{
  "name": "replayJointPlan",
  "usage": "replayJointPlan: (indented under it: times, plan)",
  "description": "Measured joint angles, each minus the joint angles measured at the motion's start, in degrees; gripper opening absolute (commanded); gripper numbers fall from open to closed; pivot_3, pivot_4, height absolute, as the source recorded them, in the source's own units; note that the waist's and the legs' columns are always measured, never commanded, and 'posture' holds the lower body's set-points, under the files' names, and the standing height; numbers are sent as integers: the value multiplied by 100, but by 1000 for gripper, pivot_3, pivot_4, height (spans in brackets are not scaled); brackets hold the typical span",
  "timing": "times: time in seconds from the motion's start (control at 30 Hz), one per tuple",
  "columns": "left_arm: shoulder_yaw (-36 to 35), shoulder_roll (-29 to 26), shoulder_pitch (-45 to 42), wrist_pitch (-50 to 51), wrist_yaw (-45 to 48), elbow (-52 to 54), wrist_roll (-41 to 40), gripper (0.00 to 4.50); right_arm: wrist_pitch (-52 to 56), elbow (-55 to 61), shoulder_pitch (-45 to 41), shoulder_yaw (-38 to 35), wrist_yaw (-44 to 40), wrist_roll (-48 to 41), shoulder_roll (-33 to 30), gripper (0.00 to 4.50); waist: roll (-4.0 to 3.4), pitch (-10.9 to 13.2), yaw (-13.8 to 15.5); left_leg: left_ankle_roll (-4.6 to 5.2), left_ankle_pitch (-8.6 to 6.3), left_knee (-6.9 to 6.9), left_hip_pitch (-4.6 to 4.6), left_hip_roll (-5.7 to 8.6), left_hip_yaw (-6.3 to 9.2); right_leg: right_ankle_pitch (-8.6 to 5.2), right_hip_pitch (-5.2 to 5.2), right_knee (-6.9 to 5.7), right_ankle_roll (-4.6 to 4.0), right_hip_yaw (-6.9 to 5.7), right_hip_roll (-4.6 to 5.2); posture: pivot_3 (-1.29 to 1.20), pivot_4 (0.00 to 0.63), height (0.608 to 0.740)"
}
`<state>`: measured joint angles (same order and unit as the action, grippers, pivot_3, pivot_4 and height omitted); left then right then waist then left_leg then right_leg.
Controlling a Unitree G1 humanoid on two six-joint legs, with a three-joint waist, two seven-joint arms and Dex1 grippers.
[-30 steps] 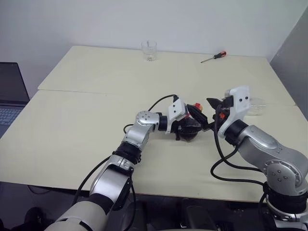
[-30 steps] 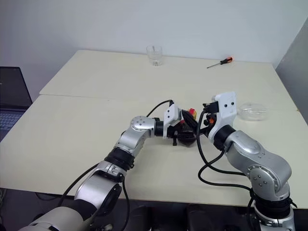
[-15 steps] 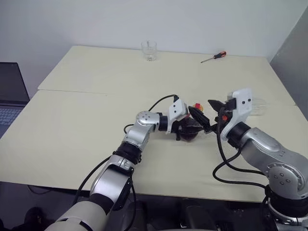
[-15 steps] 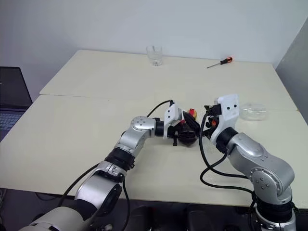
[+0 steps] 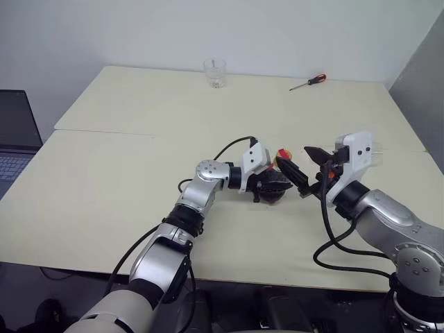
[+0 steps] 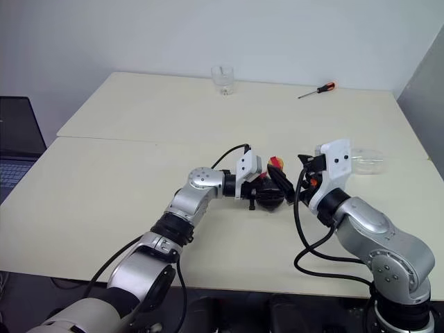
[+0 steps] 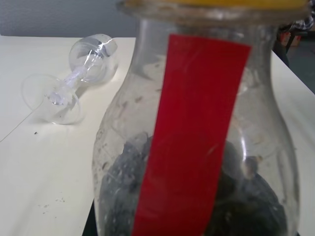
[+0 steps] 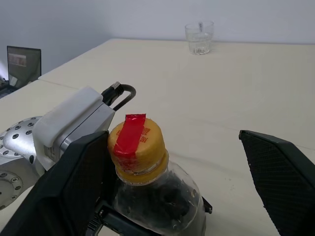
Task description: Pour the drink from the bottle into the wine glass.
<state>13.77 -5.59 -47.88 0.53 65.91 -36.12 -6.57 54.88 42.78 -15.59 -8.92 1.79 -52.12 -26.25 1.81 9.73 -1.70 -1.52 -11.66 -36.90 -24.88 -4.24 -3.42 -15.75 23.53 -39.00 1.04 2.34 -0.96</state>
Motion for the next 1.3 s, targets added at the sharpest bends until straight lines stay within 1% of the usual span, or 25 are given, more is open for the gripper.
replayJointPlan:
  times: [0.43,0.67,0.83,1.03,1.3]
  plan:
    - [0,-1,0,-2,2,-1,0,1259,23,226,388,-126,-62,-291,-185,4500,0,0,-2,0,0,0,0,0,0,0,0,0,0,0,0,0,150,740]
    - [0,-5,0,-2,2,0,0,1259,-52,311,436,-176,-92,-391,-273,4500,0,0,-2,0,0,0,0,0,1,0,0,0,0,-1,0,0,150,740]
    - [-1,-21,0,-2,2,0,0,1259,-61,286,248,-83,-94,-407,-276,4500,0,0,-5,0,0,-1,1,0,1,0,0,-1,0,-1,0,0,150,740]
    - [-1,-35,0,-1,0,1,-1,1259,-64,-22,-112,185,-193,-177,-268,4500,0,0,-2,0,0,0,0,0,0,0,0,0,0,0,0,0,150,740]
    - [-2,-70,0,-1,-3,3,-1,1259,-127,-328,-314,378,-424,194,-236,4500,0,0,0,0,0,0,0,0,0,0,0,0,0,-2,0,0,150,740]
